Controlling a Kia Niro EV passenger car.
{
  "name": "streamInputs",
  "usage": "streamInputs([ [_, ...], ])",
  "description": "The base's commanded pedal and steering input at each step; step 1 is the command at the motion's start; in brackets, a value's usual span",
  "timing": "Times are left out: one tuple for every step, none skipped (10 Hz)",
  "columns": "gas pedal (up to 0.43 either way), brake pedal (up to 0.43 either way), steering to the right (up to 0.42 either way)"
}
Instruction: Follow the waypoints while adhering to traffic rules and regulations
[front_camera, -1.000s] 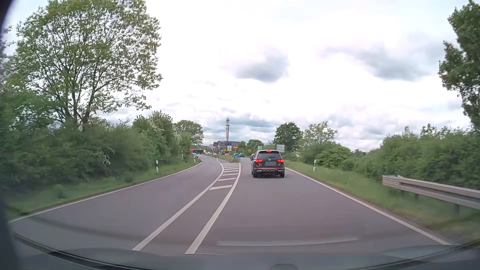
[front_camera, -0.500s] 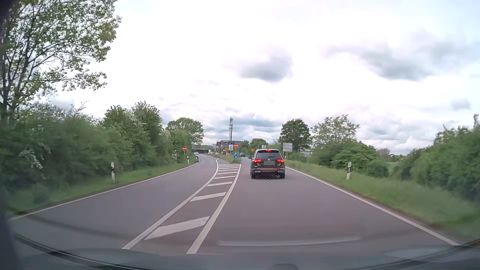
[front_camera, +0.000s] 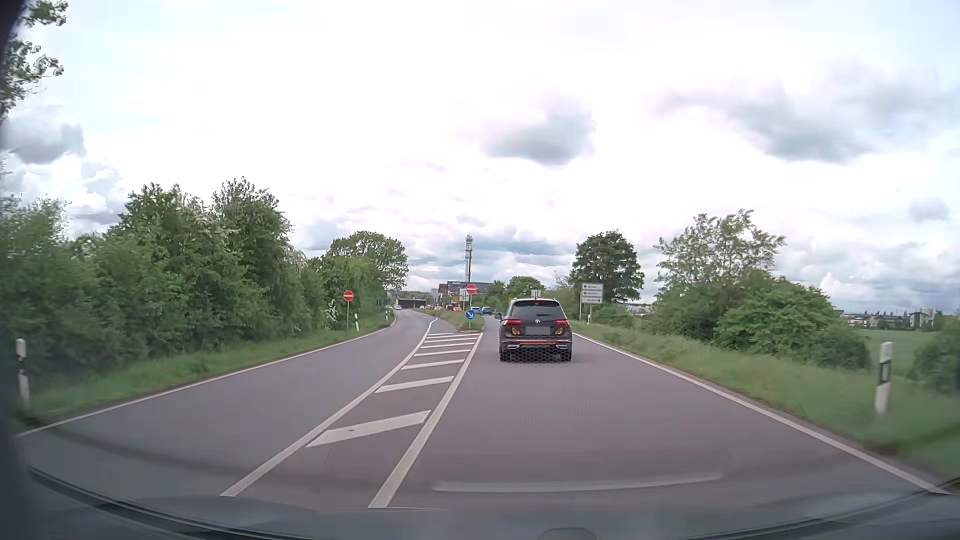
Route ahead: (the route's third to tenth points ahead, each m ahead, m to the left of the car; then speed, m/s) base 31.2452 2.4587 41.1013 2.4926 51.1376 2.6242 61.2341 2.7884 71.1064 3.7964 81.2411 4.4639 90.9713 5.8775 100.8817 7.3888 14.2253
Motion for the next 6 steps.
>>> streamInputs([
  [0.000,0.110,-0.007],
  [0.000,0.116,-0.006],
  [0.000,0.122,-0.007],
  [0.000,0.128,-0.006],
  [0.000,0.140,-0.006],
  [0.000,0.140,-0.007],
])
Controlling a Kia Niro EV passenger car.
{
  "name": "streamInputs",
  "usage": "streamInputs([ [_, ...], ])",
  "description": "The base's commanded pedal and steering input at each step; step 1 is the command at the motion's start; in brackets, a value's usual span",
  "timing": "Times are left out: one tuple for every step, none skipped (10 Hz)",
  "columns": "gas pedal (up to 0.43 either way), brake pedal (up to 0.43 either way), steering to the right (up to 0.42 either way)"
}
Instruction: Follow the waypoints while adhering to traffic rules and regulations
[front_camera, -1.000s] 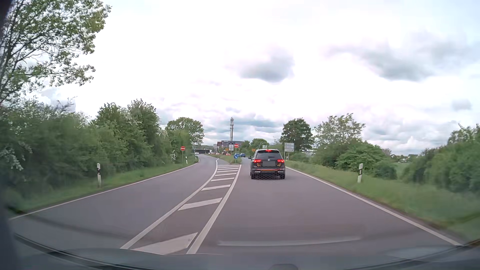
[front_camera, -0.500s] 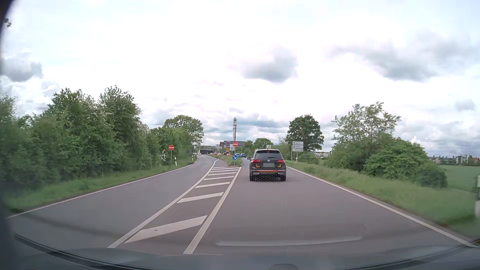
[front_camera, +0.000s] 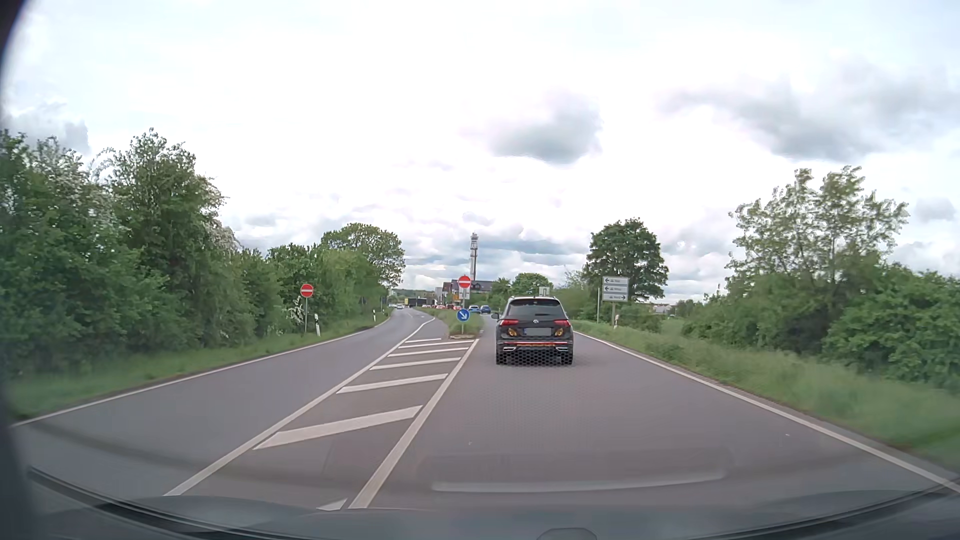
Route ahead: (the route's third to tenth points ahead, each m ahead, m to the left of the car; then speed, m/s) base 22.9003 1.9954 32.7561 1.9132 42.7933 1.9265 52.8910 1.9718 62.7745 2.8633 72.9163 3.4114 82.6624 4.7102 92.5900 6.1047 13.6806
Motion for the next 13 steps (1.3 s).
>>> streamInputs([
  [0.000,0.146,-0.007],
  [0.000,0.152,-0.007],
  [0.000,0.152,-0.007],
  [0.000,0.146,-0.007],
  [0.000,0.152,-0.007],
  [0.000,0.152,-0.006],
  [0.000,0.152,-0.006],
  [0.000,0.152,-0.006],
  [0.000,0.152,-0.006],
  [0.000,0.152,-0.006],
  [0.000,0.146,-0.006],
  [0.000,0.146,-0.007],
  [0.000,0.134,-0.007],
])
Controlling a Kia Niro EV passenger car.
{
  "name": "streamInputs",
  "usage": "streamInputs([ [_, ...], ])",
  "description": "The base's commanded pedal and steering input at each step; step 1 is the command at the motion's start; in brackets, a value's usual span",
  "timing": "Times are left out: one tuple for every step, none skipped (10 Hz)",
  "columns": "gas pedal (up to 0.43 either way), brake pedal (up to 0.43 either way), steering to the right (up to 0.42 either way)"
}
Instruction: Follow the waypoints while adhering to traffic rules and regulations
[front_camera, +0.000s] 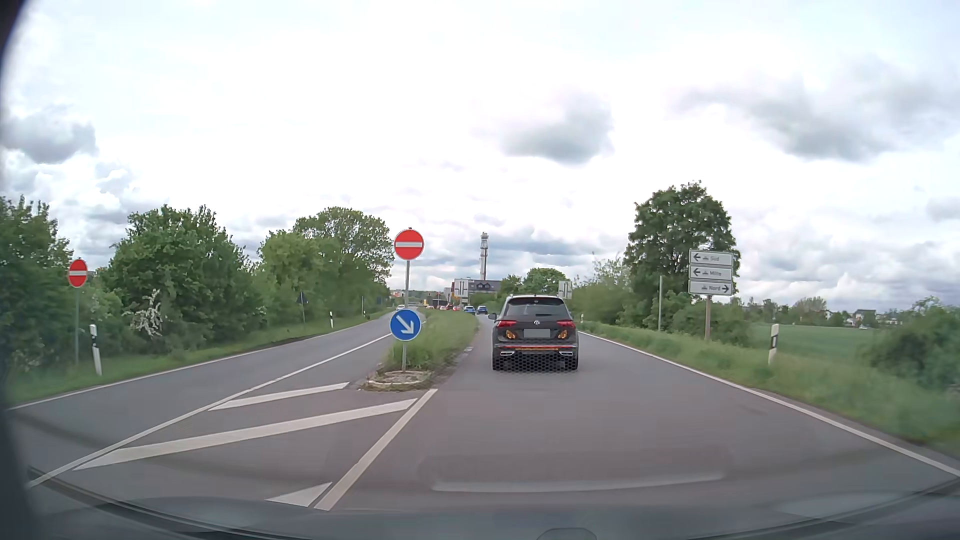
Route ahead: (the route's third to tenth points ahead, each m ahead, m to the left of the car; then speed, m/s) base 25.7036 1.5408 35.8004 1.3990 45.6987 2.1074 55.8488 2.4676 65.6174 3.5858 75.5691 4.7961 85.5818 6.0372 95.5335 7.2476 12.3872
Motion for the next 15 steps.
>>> streamInputs([
  [0.000,0.116,-0.007],
  [0.000,0.073,-0.007],
  [0.000,0.030,-0.006],
  [0.000,0.012,-0.006],
  [0.000,0.000,-0.006],
  [0.000,0.000,-0.006],
  [0.000,0.000,-0.006],
  [0.000,0.000,-0.007],
  [0.000,0.000,-0.006],
  [0.000,0.000,-0.007],
  [0.000,0.000,-0.008],
  [0.000,0.000,-0.009],
  [0.000,0.000,-0.009],
  [0.000,0.000,-0.009],
  [0.008,0.000,-0.009],
])
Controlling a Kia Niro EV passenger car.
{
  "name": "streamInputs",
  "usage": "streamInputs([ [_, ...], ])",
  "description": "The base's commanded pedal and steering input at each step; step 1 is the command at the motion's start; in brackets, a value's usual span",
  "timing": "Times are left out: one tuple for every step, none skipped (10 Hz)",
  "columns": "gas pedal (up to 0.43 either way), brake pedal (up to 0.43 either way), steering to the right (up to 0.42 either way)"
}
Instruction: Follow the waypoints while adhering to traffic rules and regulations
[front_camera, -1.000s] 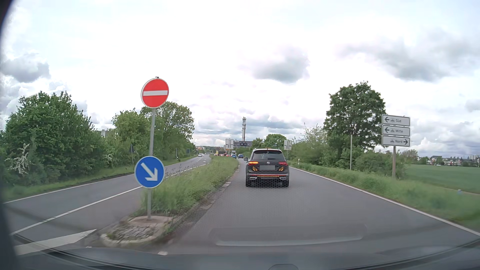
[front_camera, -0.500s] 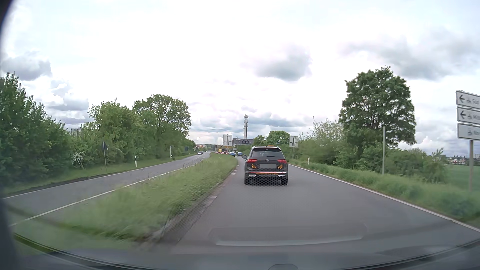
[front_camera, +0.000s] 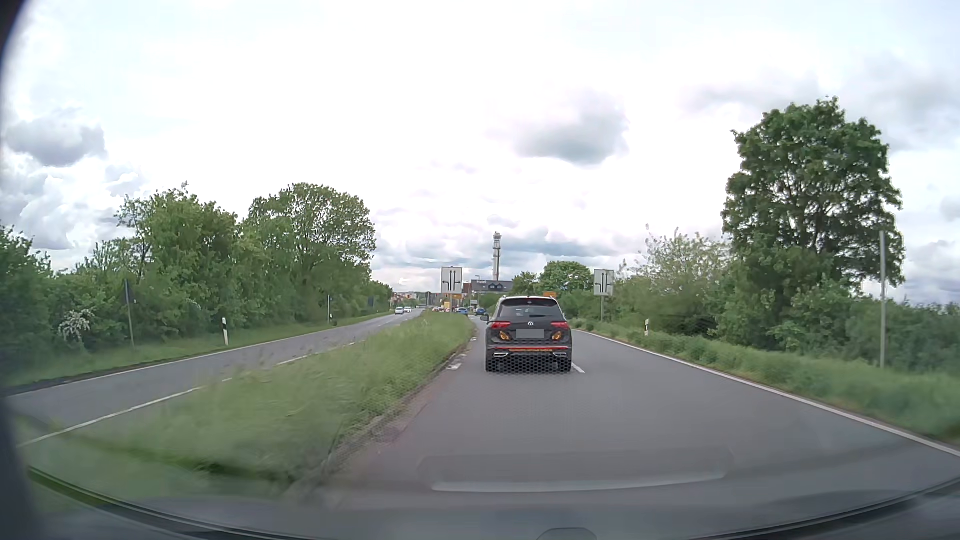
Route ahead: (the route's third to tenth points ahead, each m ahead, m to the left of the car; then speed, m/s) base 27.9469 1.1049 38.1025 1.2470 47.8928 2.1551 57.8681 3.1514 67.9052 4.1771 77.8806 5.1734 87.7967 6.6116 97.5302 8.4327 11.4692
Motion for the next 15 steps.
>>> streamInputs([
  [0.008,0.000,-0.009],
  [0.020,0.000,-0.009],
  [0.020,0.000,-0.009],
  [0.020,0.000,-0.009],
  [0.020,0.000,-0.009],
  [0.020,0.000,-0.009],
  [0.020,0.000,-0.009],
  [0.020,0.000,-0.009],
  [0.028,0.000,-0.009],
  [0.028,0.000,-0.009],
  [0.028,0.000,-0.009],
  [0.039,0.000,-0.009],
  [0.039,0.000,-0.009],
  [0.047,0.000,-0.008],
  [0.047,0.000,-0.008],
])
